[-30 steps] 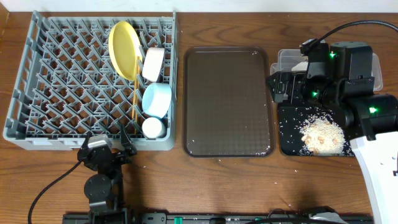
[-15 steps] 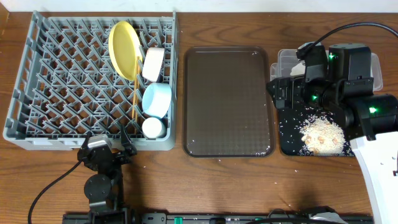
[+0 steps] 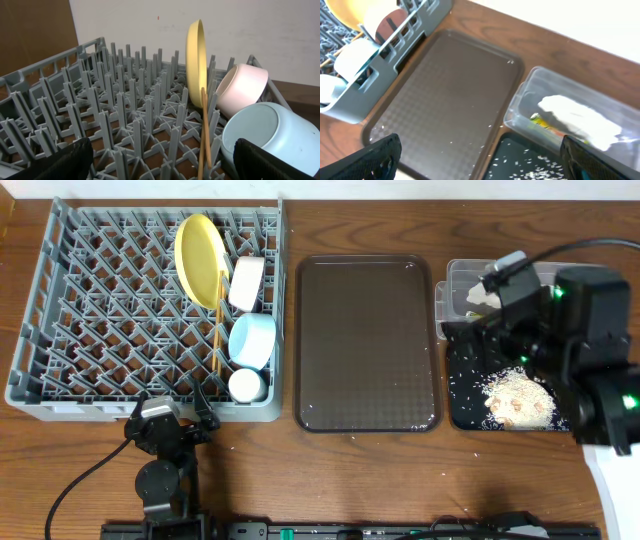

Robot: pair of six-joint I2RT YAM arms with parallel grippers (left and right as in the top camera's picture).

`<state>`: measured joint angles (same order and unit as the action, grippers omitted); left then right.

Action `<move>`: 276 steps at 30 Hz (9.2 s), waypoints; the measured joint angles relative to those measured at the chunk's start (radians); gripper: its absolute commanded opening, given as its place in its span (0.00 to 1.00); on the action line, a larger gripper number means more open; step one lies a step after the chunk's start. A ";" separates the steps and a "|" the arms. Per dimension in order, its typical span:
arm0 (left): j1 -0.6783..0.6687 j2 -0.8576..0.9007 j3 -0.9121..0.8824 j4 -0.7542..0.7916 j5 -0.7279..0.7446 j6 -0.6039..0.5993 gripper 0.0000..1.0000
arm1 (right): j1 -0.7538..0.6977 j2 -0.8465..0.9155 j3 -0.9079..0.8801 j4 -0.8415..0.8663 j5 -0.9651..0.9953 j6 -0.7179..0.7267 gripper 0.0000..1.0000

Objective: Sort waste into correct bins and load items into the dishwasher

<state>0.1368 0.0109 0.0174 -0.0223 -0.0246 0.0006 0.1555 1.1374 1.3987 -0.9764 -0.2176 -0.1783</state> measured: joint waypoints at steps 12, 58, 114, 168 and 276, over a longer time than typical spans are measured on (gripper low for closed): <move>0.000 0.000 0.002 -0.003 0.000 0.000 0.90 | 0.000 -0.244 -0.265 0.248 0.027 -0.070 0.99; 0.000 0.000 0.002 -0.003 0.000 0.000 0.90 | -0.007 -1.040 -1.286 0.922 -0.037 -0.096 0.99; 0.000 0.000 0.002 -0.003 0.000 0.000 0.90 | -0.005 -1.126 -1.390 1.226 -0.045 -0.200 0.99; 0.000 0.000 0.003 -0.004 0.000 0.000 0.90 | -0.005 -1.126 -1.392 0.928 -0.039 -0.028 0.99; 0.000 0.000 0.003 -0.004 0.000 0.000 0.90 | -0.005 -1.115 -1.392 0.928 -0.039 -0.005 0.99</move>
<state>0.1368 0.0109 0.0204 -0.0265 -0.0246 0.0010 0.1509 0.0223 0.0071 -0.0483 -0.2569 -0.1833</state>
